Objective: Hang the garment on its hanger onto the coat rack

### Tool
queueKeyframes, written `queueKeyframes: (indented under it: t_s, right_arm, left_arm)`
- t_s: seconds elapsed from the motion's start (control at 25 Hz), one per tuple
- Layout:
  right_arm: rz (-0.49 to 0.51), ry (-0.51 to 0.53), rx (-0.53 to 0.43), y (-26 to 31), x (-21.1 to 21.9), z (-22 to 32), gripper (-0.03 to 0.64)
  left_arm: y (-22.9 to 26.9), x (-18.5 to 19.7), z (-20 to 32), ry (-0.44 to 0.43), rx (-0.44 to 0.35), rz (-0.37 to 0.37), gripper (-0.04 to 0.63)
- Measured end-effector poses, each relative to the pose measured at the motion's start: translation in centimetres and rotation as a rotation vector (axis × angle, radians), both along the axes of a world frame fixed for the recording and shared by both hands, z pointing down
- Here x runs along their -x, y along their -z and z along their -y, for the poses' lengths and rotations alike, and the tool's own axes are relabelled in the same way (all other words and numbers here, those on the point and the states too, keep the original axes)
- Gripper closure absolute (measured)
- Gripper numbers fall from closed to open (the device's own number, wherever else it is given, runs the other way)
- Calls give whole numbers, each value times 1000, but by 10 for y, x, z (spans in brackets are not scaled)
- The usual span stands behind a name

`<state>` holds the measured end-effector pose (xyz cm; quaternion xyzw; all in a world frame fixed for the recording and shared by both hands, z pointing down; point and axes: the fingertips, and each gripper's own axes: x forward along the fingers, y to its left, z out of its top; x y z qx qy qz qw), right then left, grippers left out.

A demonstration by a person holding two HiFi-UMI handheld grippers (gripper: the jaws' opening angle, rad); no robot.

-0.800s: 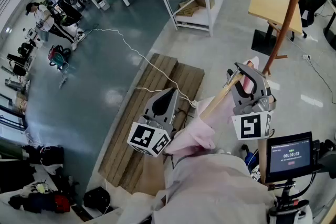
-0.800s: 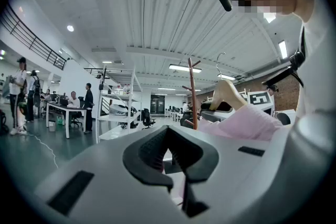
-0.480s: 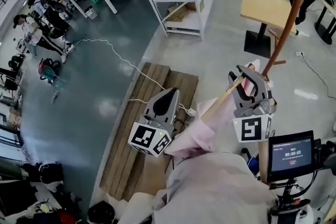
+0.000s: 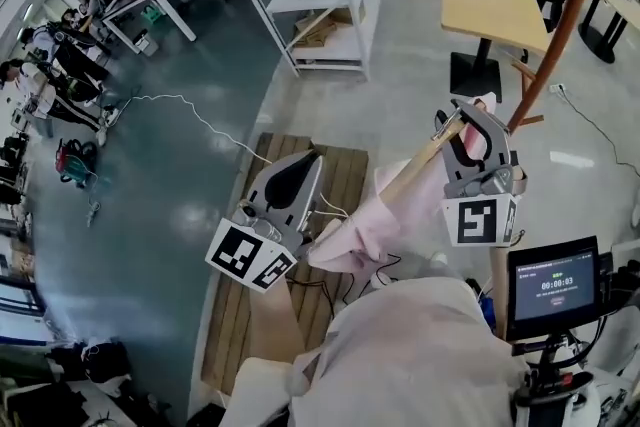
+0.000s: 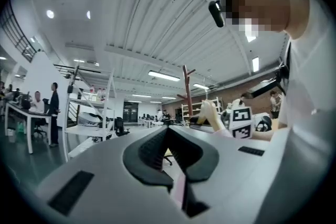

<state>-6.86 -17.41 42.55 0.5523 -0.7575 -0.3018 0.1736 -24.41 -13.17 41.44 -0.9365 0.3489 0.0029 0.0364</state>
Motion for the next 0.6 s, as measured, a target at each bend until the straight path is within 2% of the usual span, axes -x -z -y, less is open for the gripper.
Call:
queueKeyframes:
  t_s: [0.12, 0.24, 0.4, 0.48, 0.6]
  right_arm:
    - [2, -1, 15, -5, -4, 50, 514]
    - [-8, 5, 21, 0, 6, 69, 514]
    - [-31, 25, -2, 5, 19, 75, 514]
    - [-42, 31, -1, 4, 24, 75, 514]
    - [-64, 36, 6, -4, 26, 75, 514]
  left_arm:
    - [3, -14, 21, -114, -2, 139, 589]
    - [1, -18, 8, -170, 26, 260, 573]
    - [-9, -18, -3, -133, 24, 379, 495]
    - [-12, -18, -4, -112, 18, 396, 486]
    - [-22, -22, -14, -139, 16, 446, 478]
